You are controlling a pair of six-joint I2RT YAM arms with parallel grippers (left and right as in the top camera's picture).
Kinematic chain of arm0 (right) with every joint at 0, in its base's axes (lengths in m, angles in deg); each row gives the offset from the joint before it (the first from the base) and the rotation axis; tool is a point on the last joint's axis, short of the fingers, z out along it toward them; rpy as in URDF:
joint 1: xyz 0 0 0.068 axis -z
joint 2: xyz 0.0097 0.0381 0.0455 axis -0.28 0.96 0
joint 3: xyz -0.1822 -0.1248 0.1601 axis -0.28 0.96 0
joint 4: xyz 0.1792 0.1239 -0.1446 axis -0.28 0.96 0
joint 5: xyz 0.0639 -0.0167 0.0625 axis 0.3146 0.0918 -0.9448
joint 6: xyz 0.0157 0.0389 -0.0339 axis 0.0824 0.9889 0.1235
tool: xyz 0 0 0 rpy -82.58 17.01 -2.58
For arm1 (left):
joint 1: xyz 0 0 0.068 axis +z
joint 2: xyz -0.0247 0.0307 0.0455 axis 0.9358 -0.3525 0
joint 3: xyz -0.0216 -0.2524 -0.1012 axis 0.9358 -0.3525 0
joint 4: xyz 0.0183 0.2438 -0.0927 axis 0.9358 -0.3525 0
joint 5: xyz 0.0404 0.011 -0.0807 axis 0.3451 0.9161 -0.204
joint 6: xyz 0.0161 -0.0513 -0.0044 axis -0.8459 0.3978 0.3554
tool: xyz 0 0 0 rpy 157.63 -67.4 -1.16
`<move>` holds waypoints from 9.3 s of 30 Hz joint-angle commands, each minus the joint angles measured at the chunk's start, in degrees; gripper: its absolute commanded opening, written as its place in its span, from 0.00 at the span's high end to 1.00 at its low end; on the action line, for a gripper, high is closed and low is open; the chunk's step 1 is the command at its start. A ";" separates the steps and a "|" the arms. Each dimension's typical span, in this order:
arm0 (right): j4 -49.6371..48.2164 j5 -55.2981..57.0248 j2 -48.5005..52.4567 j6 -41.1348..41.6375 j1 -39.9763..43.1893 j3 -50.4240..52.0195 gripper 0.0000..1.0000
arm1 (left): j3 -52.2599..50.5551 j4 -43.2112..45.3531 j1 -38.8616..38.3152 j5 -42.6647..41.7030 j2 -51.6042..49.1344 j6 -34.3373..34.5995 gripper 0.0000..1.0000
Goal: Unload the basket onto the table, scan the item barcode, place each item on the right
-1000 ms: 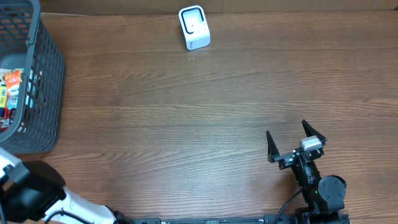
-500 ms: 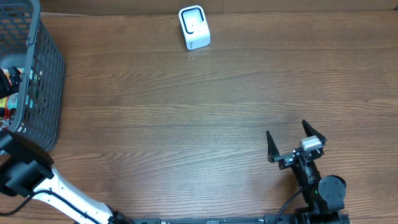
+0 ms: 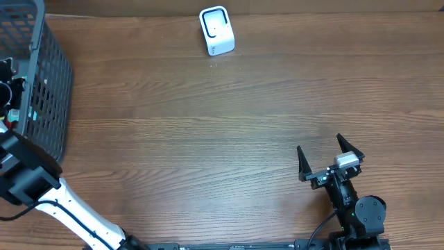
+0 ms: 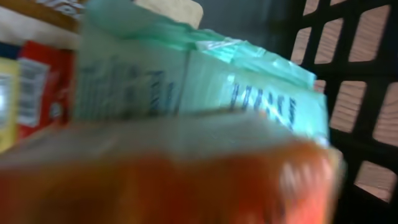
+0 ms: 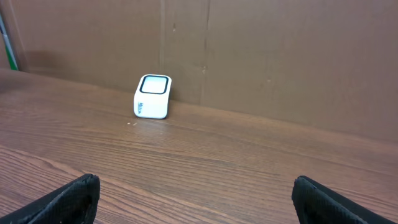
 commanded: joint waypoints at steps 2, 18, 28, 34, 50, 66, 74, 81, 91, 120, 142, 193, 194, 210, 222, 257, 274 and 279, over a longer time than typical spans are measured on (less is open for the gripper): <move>-0.20 -0.46 -0.42 -0.04 -0.11 0.61 0.00 | -0.85 0.31 -0.42 1.27 -2.80 -1.03 0.00; -0.20 -0.46 -0.42 -0.02 -0.11 0.61 0.00 | -1.16 -0.20 -0.39 1.49 -3.82 0.68 0.50; -0.20 -0.46 -0.42 -0.04 -0.11 0.61 0.00 | 1.55 0.26 -0.24 1.51 1.36 6.69 0.69; -0.20 -0.46 -0.42 -0.04 -0.11 0.61 0.00 | 1.64 2.91 -0.26 2.84 11.17 11.34 0.68; -0.20 -0.46 -0.42 -0.04 -0.11 0.61 0.00 | 1.64 4.26 -3.13 0.79 39.43 25.18 0.67; -0.20 -0.46 -0.42 -0.02 -0.11 0.61 0.00 | 1.44 -15.65 -41.83 11.58 40.57 35.54 0.68; -0.20 -0.46 -0.39 -0.04 -0.11 0.61 0.00 | 1.44 -16.09 -63.54 16.96 28.96 47.93 0.69; -0.20 -0.46 -0.42 -0.04 -0.11 0.61 0.00 | 1.44 -12.33 -76.98 16.09 18.38 54.12 0.82; -0.20 -0.46 -0.42 -0.04 -0.11 0.61 0.00 | 1.44 -5.35 -87.97 17.53 4.52 66.84 0.81; -0.20 -0.46 -0.42 -0.04 -0.11 0.61 0.00 | 1.46 2.69 -90.20 15.89 -4.28 65.33 0.44; -0.20 -0.46 -0.39 -0.04 -0.11 0.61 0.00 | 5.81 0.57 -90.20 20.46 5.57 60.39 0.00; -0.17 -0.46 -0.42 -0.04 -0.11 0.61 0.00 | 6.71 -9.49 -85.35 21.99 5.01 58.49 0.71; -0.20 -0.46 -0.42 -0.02 -0.11 0.61 0.00 | 6.71 -10.62 -84.65 21.90 5.01 58.49 0.71; -0.20 -0.46 -0.42 -0.04 -0.11 0.61 0.00 | -2.60 -18.75 -81.13 27.93 4.98 62.88 0.67; -0.20 -0.46 -0.42 -0.04 -0.11 0.61 0.00 | -18.99 -6.16 -79.38 24.52 4.98 63.67 0.63; -0.20 -0.46 -0.39 -0.04 -0.11 0.61 0.00 | -10.49 3.28 -83.10 10.86 10.84 41.42 0.00; -0.20 -0.46 -0.42 -0.04 -0.11 0.61 0.00 | -10.49 9.90 -86.62 11.37 3.21 47.04 0.09; -0.20 -0.46 -0.42 -0.04 -0.11 0.61 0.00 | -10.43 9.92 -86.60 11.32 2.62 47.04 0.37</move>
